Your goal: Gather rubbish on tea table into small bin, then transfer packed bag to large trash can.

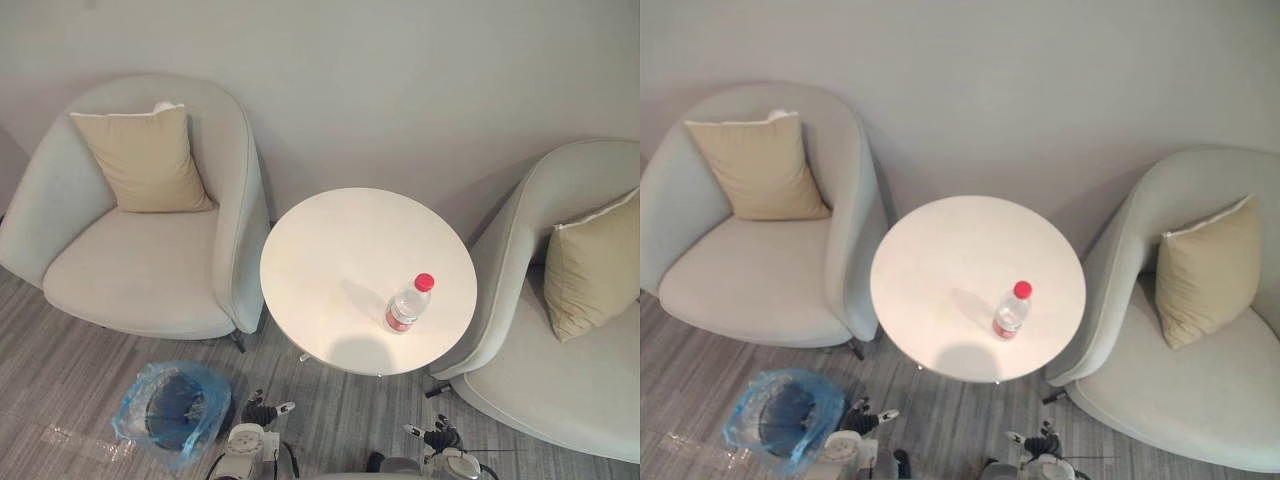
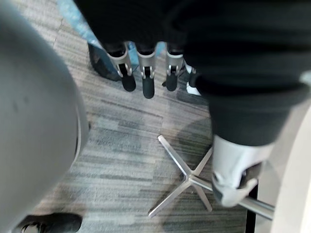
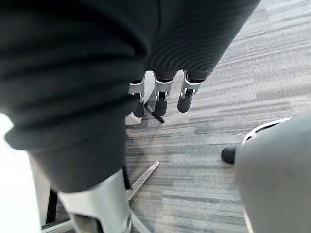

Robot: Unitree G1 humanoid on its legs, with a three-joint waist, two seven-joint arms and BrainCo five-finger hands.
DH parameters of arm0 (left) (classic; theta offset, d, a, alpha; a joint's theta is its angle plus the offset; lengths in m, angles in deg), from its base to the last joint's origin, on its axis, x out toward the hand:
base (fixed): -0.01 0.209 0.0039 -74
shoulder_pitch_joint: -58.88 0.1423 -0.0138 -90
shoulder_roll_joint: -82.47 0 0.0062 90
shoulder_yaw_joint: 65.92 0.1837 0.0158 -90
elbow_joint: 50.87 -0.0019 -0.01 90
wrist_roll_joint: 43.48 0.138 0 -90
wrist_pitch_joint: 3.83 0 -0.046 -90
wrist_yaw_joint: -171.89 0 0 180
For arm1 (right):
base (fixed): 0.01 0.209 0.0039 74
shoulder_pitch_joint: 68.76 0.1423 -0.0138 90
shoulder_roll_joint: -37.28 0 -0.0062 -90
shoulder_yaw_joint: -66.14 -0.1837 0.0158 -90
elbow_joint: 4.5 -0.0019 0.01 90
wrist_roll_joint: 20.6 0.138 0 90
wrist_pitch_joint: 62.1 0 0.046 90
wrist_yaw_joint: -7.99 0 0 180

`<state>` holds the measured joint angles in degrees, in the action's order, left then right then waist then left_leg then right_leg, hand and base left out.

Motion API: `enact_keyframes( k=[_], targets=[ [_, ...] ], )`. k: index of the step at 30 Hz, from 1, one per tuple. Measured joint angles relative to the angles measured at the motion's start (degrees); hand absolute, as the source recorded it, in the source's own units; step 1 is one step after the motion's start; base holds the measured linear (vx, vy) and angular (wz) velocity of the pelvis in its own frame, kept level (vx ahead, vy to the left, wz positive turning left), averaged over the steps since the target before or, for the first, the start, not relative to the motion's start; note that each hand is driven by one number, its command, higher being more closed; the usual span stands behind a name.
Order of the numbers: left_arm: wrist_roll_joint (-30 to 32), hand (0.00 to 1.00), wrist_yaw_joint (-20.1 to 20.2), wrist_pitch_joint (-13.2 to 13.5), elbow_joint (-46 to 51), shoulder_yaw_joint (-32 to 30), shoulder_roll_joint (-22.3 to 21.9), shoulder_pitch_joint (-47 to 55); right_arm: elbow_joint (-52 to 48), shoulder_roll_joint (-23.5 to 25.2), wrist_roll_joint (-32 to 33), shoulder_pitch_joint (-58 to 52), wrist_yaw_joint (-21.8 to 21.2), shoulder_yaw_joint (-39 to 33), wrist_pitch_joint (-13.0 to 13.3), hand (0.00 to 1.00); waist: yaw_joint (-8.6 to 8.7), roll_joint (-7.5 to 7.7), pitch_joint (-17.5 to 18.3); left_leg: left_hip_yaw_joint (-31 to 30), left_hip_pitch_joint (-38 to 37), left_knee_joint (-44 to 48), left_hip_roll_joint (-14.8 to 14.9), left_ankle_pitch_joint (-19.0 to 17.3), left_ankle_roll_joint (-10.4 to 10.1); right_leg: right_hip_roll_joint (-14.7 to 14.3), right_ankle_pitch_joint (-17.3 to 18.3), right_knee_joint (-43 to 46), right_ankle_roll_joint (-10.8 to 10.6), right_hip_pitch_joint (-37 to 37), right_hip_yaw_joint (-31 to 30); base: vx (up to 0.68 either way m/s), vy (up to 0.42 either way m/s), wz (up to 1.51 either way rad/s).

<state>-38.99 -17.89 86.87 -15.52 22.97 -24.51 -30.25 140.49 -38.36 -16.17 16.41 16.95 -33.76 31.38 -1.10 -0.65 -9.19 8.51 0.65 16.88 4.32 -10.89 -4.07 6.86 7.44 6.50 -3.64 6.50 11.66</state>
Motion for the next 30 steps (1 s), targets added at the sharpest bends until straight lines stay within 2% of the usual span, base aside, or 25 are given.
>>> enact_keyframes(
  k=[3, 10, 16, 18, 20, 21, 23, 25, 30],
  targets=[
    [0.0, 0.00, 0.0, 0.0, -0.2, 0.6, 0.1, 0.4, 0.0, -0.2, -0.2, -0.2, 0.1, 1.0, 0.0, 0.00, -0.13, -0.20, 0.9, -0.6, -0.9, -2.8, -0.2, 0.9, 0.5, -0.6, 0.0, -0.9, 0.0, 0.2, 0.2, 0.04, -0.046, 0.05],
    [0.5, 0.00, 0.0, 0.1, -1.3, 2.8, 0.4, 0.3, 0.1, -0.7, -2.5, -0.2, 1.0, 2.4, 0.0, 0.00, -0.08, -0.03, 1.5, -3.1, -2.8, -9.1, -0.8, 5.1, 0.2, -1.1, -0.5, -2.2, 0.6, 0.9, 0.8, -0.01, -0.067, 0.07],
    [1.3, 0.00, -0.1, 0.1, -2.3, 4.8, 1.5, 0.1, -2.3, -2.5, -6.8, 1.6, 2.8, 3.5, -0.5, 0.00, -0.09, 0.09, 2.3, -5.1, -2.8, -12.5, -1.2, 7.1, 0.4, -1.6, -3.0, -5.0, 0.7, 0.6, 0.6, -0.07, -0.005, 0.02],
    [2.1, 0.00, 0.1, 0.1, -2.2, 4.8, 3.6, 0.4, -13.5, -8.5, -6.1, 2.5, 0.7, 4.0, -0.3, 0.00, 0.03, 0.60, 2.3, -6.0, -2.8, -13.7, -1.7, 8.2, 0.5, -1.2, -3.5, -5.0, 0.4, -0.3, 0.4, -0.12, 0.032, 0.05],
    [2.2, 0.00, 0.1, 0.1, -2.0, 5.0, 4.8, 0.7, -19.5, -12.1, -6.1, 2.3, 0.7, 3.8, 0.7, 0.00, 0.06, 0.77, 2.5, -6.0, -2.8, -14.3, -1.8, 8.4, 0.6, -1.1, -3.7, -5.1, 0.2, -0.8, 0.1, -0.10, 0.033, -0.03],
    [1.7, 0.00, 0.1, 0.1, -1.3, 5.4, 5.4, 1.6, -27.5, -13.8, -6.1, 0.7, 0.2, 3.7, 1.2, 0.00, 0.21, 0.74, 2.5, -6.1, -2.7, -14.8, -1.9, 8.6, 0.5, -1.1, -3.9, -5.6, 0.0, -0.9, -0.1, -0.07, 0.026, 0.00],
    [2.0, 0.00, 0.7, 0.2, -0.5, 5.6, 6.0, 2.1, -34.2, -14.2, -6.2, -2.1, -0.5, 3.8, 2.6, 0.00, 0.45, 0.71, 2.5, -6.1, -2.8, -14.8, -2.0, 8.6, 0.4, -1.1, -4.0, -5.8, 0.0, -0.9, -0.4, -0.02, 0.011, -0.05],
    [2.5, 0.00, 1.7, 0.2, -0.5, 7.0, 6.8, 2.8, -41.4, -11.7, -8.0, -6.2, -1.6, 4.7, 3.6, 0.00, 0.88, 0.52, 2.6, -6.2, -2.9, -14.7, -2.0, 8.7, 0.4, -1.3, -4.1, -5.9, 0.0, -0.8, -0.7, 0.02, -0.006, -0.08],
    [3.4, 0.00, 2.5, 0.5, -0.4, 7.3, 6.0, 2.8, -43.2, -9.4, -14.1, -9.0, -1.5, 7.5, 3.8, 0.00, 1.26, 0.49, 2.6, -8.1, -3.0, -14.7, -2.0, 8.7, 0.5, -1.5, -4.6, -7.1, 0.2, -0.3, -1.1, 0.02, -0.008, -0.05]
  ],
)
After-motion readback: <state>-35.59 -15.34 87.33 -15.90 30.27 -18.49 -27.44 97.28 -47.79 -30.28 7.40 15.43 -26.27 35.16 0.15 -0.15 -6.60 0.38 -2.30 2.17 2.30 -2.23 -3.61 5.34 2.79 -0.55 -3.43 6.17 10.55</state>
